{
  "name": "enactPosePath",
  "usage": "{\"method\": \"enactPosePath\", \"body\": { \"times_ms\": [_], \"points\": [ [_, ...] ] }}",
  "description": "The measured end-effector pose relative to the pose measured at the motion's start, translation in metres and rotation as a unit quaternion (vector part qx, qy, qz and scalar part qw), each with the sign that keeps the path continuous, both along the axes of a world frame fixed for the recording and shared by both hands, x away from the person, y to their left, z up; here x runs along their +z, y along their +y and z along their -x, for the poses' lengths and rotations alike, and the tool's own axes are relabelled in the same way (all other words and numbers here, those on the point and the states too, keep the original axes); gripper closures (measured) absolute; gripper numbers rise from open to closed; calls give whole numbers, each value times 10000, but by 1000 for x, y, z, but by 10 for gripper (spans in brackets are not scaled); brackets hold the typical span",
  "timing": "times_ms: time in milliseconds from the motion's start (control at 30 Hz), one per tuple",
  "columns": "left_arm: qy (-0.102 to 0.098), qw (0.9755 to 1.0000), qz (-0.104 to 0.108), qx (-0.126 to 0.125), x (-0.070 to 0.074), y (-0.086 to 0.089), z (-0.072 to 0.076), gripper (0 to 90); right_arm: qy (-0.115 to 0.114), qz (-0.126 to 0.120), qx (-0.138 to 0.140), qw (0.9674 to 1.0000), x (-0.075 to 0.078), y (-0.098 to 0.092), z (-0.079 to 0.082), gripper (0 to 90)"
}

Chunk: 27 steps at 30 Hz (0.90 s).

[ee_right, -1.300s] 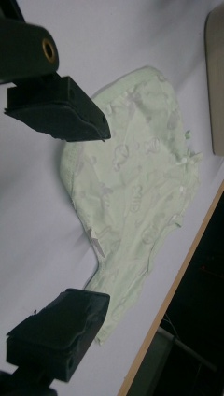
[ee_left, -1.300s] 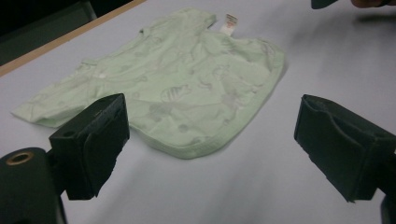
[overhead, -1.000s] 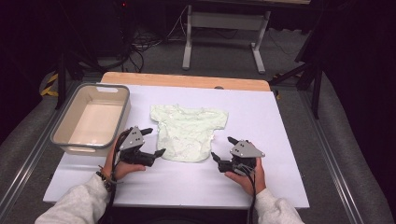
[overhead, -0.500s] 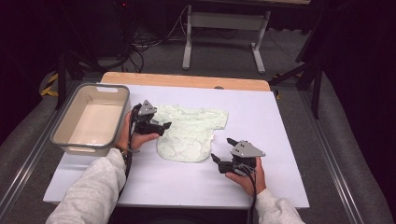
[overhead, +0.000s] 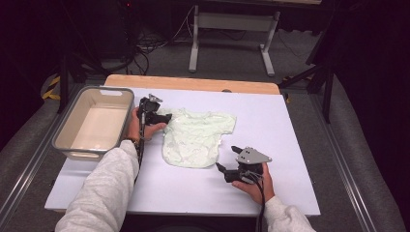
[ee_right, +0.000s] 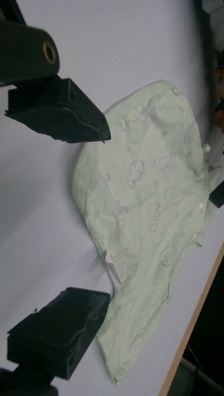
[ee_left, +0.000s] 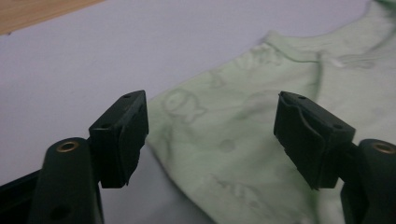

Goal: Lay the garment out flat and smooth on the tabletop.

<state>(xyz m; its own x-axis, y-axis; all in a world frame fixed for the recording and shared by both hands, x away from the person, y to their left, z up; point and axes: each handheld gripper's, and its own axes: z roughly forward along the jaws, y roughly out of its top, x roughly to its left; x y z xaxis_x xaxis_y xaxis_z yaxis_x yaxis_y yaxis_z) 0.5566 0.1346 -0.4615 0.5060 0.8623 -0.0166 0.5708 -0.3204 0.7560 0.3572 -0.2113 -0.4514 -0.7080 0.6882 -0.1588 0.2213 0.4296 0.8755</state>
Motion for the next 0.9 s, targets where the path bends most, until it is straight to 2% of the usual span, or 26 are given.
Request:
{"method": "enactPosePath", "body": {
  "times_ms": [33,100,200,300,367,400,467,500,533,600,733,767,800,867,900],
  "points": [
    [23,10000,40,62,-1,0,-1,291,6,1,5,10000,0,0,0,190],
    [20,9997,-185,172,-3,-1,-2,332,29,23,12,10000,0,0,0,196],
    [57,9998,-115,168,-3,0,-3,382,47,17,76,10000,0,1,0,201],
    [86,9995,-48,290,-4,3,-4,388,-168,-97,158,9997,3,0,5,218],
    [105,9991,-18,410,-4,5,-5,382,-292,-85,228,9993,5,2,8,222],
    [95,9989,-62,465,-4,5,-5,368,-292,-67,238,9993,5,2,8,222],
    [127,9983,-110,564,-4,4,-7,284,-263,-70,250,9993,4,2,8,222],
    [127,9983,-110,564,-4,4,-7,301,-263,-70,250,9993,4,2,8,222],
    [163,9986,4,498,-4,5,-8,350,-238,-104,283,9993,4,2,8,228],
    [195,9986,58,492,-4,5,-8,352,-230,-105,304,9992,4,2,8,228],
    [172,9991,118,363,-3,6,-7,584,-142,-81,317,9994,2,3,7,233],
    [167,9992,132,331,-3,6,-7,631,-179,-80,297,9994,3,3,8,235],
    [170,9993,171,273,-3,6,-6,775,-270,-119,311,9991,4,3,9,240],
    [190,9993,214,243,-3,7,-6,840,-314,-162,307,9989,6,2,10,240],
    [168,9995,187,199,-3,7,-6,840,-314,-162,307,9989,6,2,10,240]
  ]
}}
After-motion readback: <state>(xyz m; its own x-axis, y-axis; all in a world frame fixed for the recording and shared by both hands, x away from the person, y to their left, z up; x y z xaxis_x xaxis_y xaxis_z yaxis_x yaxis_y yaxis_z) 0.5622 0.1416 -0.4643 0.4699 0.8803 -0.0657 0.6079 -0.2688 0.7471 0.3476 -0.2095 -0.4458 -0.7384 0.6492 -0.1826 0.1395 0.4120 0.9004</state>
